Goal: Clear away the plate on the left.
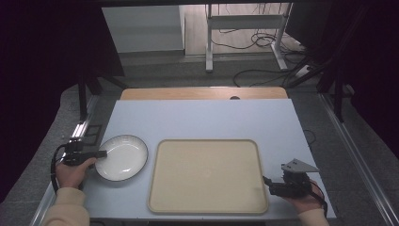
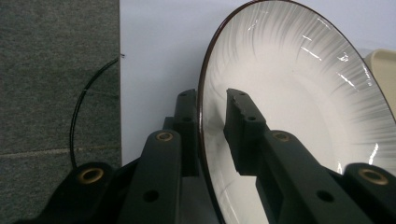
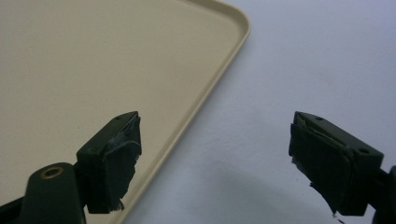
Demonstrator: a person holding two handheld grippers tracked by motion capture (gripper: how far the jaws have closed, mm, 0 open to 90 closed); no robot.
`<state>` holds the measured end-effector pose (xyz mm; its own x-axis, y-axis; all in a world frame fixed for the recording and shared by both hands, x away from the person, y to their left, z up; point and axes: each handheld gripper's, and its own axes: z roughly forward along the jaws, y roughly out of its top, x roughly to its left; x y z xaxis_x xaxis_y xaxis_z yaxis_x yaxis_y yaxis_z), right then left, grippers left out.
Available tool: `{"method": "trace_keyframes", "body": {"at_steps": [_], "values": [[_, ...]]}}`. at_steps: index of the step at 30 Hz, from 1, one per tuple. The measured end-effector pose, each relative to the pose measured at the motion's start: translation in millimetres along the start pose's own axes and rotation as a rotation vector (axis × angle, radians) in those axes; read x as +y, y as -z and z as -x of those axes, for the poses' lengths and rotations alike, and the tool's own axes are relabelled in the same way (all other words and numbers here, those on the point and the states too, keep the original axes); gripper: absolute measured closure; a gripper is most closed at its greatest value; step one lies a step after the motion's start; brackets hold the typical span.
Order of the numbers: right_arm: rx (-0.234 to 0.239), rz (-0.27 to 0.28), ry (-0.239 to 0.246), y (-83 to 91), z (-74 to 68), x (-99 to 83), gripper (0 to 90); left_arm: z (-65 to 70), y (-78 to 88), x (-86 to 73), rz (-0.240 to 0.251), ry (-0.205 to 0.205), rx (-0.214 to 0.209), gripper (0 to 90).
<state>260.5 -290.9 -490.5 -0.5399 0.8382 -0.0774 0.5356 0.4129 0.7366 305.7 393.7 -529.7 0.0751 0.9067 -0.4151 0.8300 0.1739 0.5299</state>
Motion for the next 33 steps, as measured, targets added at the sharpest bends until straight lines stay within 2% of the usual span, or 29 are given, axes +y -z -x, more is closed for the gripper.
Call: {"method": "trace_keyframes", "body": {"at_steps": [5, 9, 11, 15, 20, 25, 30, 33], "values": [[-0.003, 0.005, -0.003, 0.5, 0.0, 0.3, 17.7, 0.6, 5.3, -0.3, 0.024, 0.007, -0.018, 80.3], [-0.007, 0.010, -0.007, 0.9, 0.7, 0.6, 17.7, 1.9, 11.2, 0.3, 0.070, 0.028, -0.056, 83.4], [-0.007, 0.012, -0.008, 1.0, 1.3, 0.7, 17.7, 3.2, 11.9, 0.5, 0.081, 0.031, -0.059, 84.1], [-0.008, 0.015, -0.010, 1.0, 2.2, 0.8, 17.7, 3.4, 12.4, 0.4, 0.085, 0.032, -0.060, 84.4], [-0.010, 0.017, -0.009, 1.0, 2.6, 0.9, 17.7, 1.8, 13.0, -0.3, 0.102, 0.051, -0.086, 84.7], [-0.010, 0.017, -0.009, 1.0, 2.6, 0.9, 17.7, 5.0, 14.2, 1.0, 0.116, 0.044, -0.087, 84.6], [-0.010, 0.017, -0.006, 1.7, 2.4, 0.8, 17.7, 3.1, 14.4, 0.5, 0.131, 0.063, -0.117, 84.1], [-0.011, 0.018, -0.007, 1.5, 2.9, 0.5, 17.7, 3.8, 14.8, 0.8, 0.136, 0.061, -0.119, 84.0]]}}
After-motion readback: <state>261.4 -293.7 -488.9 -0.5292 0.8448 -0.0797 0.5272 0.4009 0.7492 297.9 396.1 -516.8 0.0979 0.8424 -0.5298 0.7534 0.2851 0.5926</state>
